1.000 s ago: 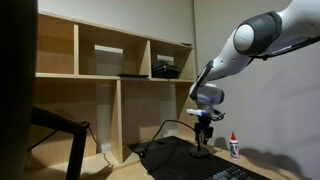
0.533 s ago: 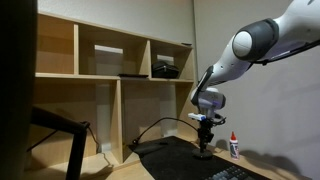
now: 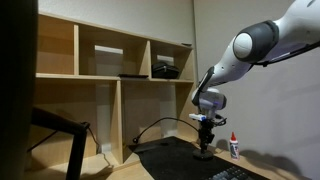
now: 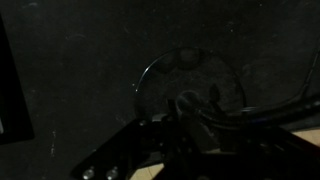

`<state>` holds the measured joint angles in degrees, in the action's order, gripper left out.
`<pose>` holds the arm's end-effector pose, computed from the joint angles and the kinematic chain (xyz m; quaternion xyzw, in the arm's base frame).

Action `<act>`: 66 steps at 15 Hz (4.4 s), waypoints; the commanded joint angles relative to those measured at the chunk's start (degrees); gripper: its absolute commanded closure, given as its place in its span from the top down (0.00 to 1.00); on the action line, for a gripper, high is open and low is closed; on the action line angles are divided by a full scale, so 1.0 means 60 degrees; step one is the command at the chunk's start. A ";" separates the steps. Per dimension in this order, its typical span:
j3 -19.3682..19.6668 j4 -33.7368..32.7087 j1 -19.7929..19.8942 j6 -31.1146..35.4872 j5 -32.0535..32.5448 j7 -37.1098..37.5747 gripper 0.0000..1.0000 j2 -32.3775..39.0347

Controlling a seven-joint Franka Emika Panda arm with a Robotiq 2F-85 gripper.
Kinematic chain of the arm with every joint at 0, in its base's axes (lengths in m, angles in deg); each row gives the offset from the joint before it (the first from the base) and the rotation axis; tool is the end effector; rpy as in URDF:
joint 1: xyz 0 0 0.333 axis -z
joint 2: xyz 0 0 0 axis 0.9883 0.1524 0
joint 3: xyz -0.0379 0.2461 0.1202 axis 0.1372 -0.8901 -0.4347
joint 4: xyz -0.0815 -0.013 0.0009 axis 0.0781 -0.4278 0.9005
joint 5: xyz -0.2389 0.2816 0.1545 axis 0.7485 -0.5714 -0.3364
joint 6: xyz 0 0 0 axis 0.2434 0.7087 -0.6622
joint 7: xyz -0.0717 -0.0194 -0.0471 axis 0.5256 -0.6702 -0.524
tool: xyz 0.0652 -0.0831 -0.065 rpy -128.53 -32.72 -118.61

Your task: Move the black thing off the black mat

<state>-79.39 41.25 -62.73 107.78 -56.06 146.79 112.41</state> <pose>0.6298 -0.2968 0.1435 -0.5630 0.8162 0.0718 0.1084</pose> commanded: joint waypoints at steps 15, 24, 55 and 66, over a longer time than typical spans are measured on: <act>-0.0760 -0.0725 0.0788 -0.1295 -0.1537 -0.1109 0.49 0.0145; -0.0674 -0.0814 0.0793 -0.1510 -0.1517 -0.1052 0.00 0.0147; -0.1038 -0.0380 -0.0862 -0.7216 -0.2305 -0.3231 0.02 -0.1630; -0.1249 -0.0689 -0.1599 -0.8902 -0.2844 -0.3356 0.02 -0.2161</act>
<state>-86.68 37.11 -71.85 58.05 -71.22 127.02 100.53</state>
